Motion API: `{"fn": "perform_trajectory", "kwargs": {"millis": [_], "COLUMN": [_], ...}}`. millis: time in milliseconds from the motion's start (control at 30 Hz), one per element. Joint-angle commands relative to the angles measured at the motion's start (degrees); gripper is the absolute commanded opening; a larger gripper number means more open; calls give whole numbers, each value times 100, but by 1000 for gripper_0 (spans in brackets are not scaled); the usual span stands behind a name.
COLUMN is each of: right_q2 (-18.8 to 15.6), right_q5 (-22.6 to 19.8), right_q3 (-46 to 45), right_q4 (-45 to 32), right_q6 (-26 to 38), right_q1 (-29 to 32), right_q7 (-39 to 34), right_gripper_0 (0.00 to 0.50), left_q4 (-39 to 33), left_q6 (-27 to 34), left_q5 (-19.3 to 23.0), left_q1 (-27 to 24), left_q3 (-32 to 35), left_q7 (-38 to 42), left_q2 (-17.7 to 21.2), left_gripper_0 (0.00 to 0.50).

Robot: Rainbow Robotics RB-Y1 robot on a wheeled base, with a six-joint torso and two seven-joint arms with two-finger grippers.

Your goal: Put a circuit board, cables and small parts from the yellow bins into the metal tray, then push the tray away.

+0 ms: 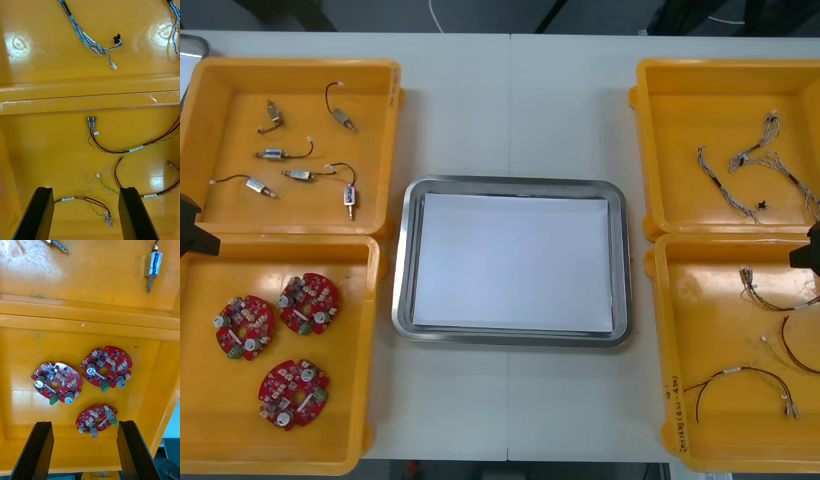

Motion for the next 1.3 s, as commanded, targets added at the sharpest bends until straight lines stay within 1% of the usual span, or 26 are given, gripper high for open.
{"fn": "perform_trajectory", "kwargs": {"millis": [33,1300], "right_q2": [-207,-207], "right_q5": [10,10], "right_q3": [-145,-145], "right_q4": [-49,-49], "right_q6": [16,16], "right_q1": [66,66], "right_q7": [145,145], "right_gripper_0": [500,500], "left_q4": [-146,-146], "left_q6": [36,36], "left_q5": [-40,-40], "left_q1": [79,79], "left_q3": [161,161], "left_q7": [-601,-601], "left_q2": [216,216], "left_gripper_0": [500,500]}}
